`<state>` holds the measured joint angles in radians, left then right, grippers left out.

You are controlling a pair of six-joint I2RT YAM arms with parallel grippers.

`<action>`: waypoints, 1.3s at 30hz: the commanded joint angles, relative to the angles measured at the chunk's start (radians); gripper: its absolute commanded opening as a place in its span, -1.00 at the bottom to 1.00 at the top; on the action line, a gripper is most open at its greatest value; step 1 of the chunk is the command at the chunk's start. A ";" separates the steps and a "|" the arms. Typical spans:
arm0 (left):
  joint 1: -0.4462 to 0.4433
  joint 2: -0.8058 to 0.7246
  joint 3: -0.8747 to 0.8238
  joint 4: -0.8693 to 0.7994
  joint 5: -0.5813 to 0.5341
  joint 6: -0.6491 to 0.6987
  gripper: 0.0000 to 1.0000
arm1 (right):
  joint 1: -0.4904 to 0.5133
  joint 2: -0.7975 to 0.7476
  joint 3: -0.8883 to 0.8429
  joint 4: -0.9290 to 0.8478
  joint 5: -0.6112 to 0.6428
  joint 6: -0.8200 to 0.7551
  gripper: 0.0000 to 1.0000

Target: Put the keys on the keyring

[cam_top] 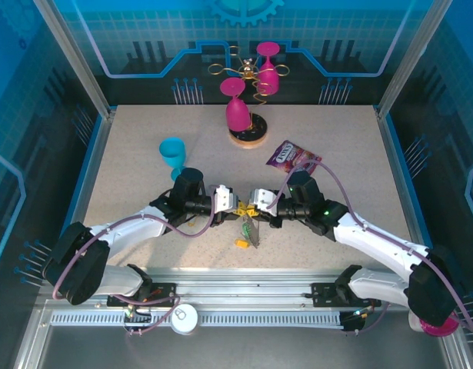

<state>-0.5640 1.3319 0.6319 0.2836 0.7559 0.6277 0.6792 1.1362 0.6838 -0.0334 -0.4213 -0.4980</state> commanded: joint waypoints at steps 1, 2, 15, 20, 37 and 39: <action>-0.010 -0.020 0.000 0.023 0.070 0.001 -1.00 | -0.001 0.016 0.011 0.019 -0.026 -0.003 -0.80; -0.011 -0.020 0.002 0.023 0.068 -0.001 -1.00 | -0.001 0.018 0.013 0.013 -0.027 -0.006 -0.85; -0.012 -0.053 0.018 -0.032 0.013 -0.010 -1.00 | -0.003 -0.047 -0.012 0.057 0.035 0.049 -0.23; -0.012 -0.127 0.031 -0.104 -0.090 -0.029 -1.00 | -0.011 -0.156 -0.039 0.117 0.164 0.140 0.06; 0.036 -0.063 0.143 -0.102 -0.584 -0.333 -1.00 | 0.295 -0.161 -0.077 0.041 0.426 0.521 -0.17; 0.056 -0.034 0.169 -0.100 -0.607 -0.377 -1.00 | 0.354 -0.103 -0.100 0.138 0.440 0.561 -0.17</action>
<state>-0.5312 1.2705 0.7403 0.1616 0.2203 0.3416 0.9730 0.9764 0.6212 0.0013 -0.0490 -0.0315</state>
